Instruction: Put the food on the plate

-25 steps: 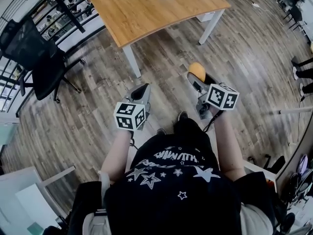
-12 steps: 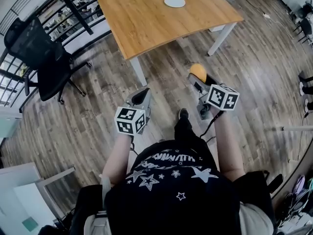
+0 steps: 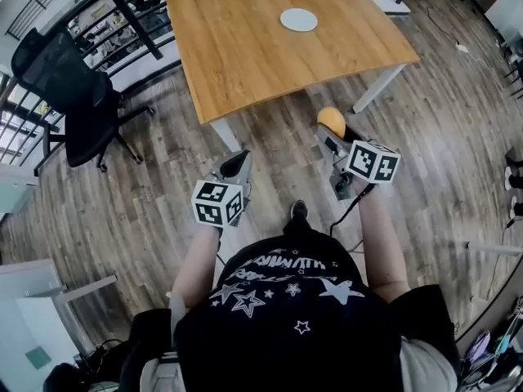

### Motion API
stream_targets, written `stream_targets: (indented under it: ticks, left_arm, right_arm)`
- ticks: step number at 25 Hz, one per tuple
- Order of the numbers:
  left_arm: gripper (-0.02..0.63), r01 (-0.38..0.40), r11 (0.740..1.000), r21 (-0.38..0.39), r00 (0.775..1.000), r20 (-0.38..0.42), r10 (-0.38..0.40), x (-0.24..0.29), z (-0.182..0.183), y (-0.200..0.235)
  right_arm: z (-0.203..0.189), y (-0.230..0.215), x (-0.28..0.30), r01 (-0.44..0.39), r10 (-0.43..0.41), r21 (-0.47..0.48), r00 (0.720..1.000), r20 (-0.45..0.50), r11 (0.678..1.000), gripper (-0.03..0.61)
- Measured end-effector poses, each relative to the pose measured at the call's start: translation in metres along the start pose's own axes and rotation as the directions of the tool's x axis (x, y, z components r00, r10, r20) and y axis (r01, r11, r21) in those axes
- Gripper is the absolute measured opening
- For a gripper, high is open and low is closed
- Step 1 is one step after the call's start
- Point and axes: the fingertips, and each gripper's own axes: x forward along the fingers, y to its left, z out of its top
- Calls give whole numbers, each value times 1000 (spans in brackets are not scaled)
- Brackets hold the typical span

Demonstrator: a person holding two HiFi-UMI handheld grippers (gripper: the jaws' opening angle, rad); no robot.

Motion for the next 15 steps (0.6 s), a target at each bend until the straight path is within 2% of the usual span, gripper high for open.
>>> stream_targets:
  ticks: [9,15]
  left_arm:
    - [2,-46,999,25,999,15,45,64,36,-18]
    - [2,-80,997,15,997,20,80,100,54,-29]
  right_arm:
    - [43,-58,13,-45,45,16,999,-9,999,342]
    - [68,-94,17,-63,63,24,998,-14,998,342]
